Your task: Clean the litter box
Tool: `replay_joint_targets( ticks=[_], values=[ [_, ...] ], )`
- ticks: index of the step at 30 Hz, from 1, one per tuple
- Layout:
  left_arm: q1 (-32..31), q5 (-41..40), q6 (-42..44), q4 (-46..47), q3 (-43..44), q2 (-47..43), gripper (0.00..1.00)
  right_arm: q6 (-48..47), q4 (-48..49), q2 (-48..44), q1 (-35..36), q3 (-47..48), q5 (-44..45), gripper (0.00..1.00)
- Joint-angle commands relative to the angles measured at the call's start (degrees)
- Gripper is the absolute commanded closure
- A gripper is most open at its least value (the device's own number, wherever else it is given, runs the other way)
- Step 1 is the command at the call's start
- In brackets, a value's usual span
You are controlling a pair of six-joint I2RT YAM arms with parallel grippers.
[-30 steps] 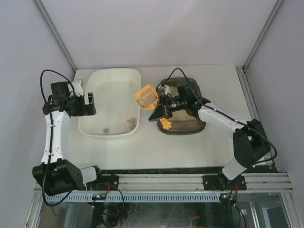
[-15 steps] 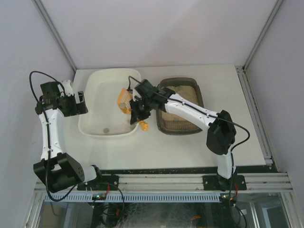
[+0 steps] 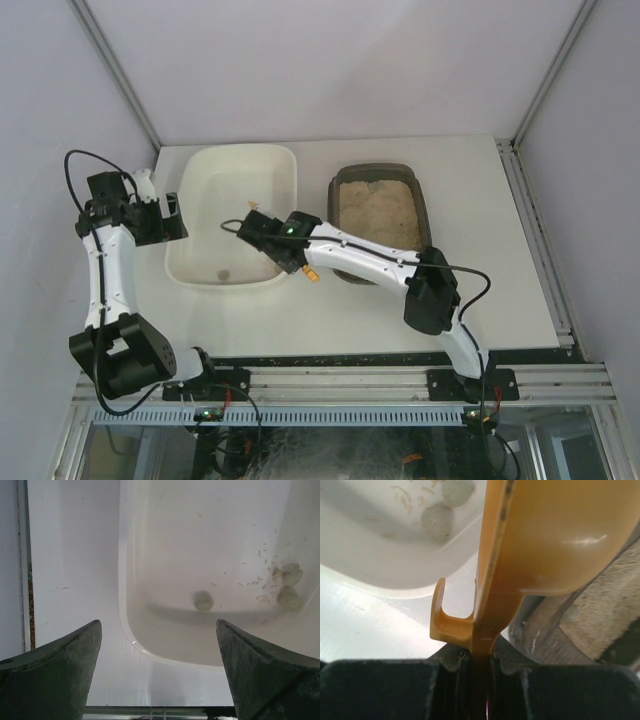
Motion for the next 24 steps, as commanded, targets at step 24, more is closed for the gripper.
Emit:
replay_joint_targets(
  ticks=[24],
  values=[
    [-20.25, -2.00, -5.86, 0.58, 25.75, 9.76, 0.00, 7.11, 5.63, -29.71, -21.72, -21.31, -23.67, 1.00]
  ],
)
